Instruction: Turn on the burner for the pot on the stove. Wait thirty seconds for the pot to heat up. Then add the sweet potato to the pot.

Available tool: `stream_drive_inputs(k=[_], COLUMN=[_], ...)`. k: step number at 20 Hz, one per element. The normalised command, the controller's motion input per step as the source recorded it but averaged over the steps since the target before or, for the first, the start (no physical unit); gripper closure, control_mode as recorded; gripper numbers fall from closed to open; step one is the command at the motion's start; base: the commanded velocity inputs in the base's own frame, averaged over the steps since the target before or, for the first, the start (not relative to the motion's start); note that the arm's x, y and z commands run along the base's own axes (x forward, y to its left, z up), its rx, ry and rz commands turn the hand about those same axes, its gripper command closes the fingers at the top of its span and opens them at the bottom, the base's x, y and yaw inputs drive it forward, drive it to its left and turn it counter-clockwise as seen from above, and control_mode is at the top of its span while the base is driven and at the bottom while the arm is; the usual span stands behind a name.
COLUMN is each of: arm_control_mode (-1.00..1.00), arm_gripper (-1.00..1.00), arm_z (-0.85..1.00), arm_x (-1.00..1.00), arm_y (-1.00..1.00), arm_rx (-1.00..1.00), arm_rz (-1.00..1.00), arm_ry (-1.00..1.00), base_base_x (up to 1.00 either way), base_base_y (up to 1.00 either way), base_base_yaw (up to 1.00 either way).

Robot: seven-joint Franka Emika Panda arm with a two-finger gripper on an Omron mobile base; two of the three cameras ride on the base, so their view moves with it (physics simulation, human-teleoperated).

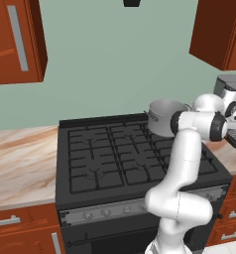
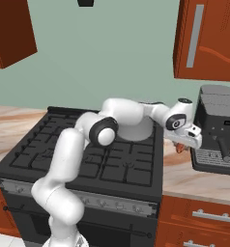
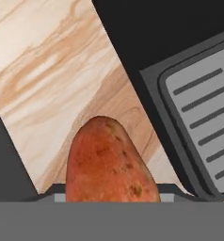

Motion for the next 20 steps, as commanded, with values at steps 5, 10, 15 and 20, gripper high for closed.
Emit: stream_drive_inputs(k=[5, 10, 15, 20], arm_control_mode=[-1.00, -1.00, -1.00, -1.00], arm_gripper=[1.00, 1.00, 1.00, 1.00], arm_z=[0.84, 0.27, 0.44, 0.84], arm_x=[-0.38, -0.35, -0.58, -0.66], arm_y=[0.32, 0.39, 0.38, 0.36], arm_rx=[0.00, -0.02, -0.07, -0.10], arm_rz=[0.00, 0.00, 0.00, -0.01], arm_ry=[-0.21, -0.19, -0.25, -0.21], base_base_x=[0.00, 0.00, 0.00, 0.00], base_base_y=[0.00, 0.00, 0.00, 0.00], base_base_yaw=[0.00, 0.00, 0.00, 0.00])
